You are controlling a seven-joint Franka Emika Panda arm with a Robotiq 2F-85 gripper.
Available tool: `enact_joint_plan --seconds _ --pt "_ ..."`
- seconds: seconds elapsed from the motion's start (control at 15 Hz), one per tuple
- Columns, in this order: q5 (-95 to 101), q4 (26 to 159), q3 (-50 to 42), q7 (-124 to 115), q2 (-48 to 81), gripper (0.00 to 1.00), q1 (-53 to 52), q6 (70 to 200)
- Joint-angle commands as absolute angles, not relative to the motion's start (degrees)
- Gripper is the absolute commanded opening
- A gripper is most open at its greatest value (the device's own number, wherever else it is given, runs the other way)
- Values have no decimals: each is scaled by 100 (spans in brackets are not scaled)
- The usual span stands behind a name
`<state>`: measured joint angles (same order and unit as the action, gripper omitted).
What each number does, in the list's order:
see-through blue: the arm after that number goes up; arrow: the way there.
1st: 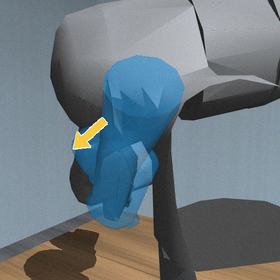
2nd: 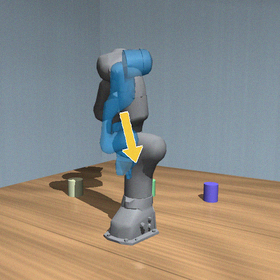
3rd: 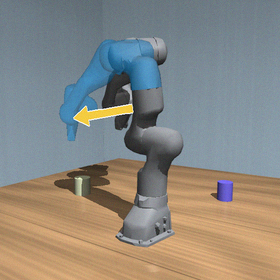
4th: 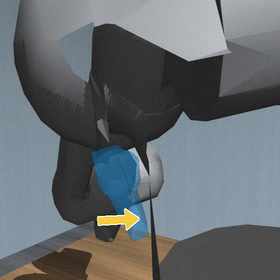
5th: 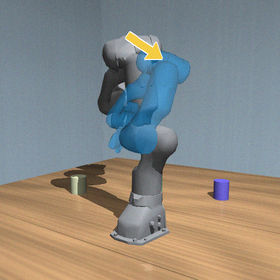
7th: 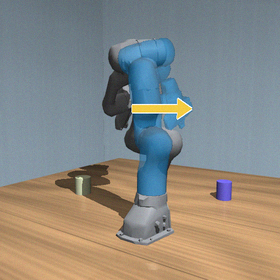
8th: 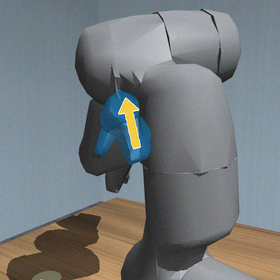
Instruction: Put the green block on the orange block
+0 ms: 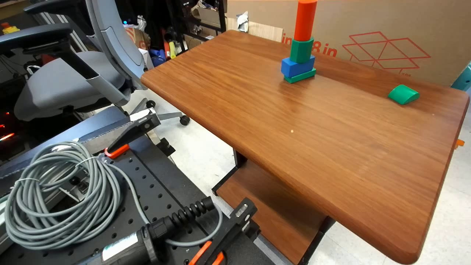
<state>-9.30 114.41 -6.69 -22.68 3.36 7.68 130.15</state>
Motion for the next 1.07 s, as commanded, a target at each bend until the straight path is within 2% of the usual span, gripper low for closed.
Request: enact_joint_plan --seconds 0.0,1.0 --pt "-844 10802 -818 -2384 1125 100 812 12943" --pt "-768 9311 -965 -1905 3252 100 866 13357"
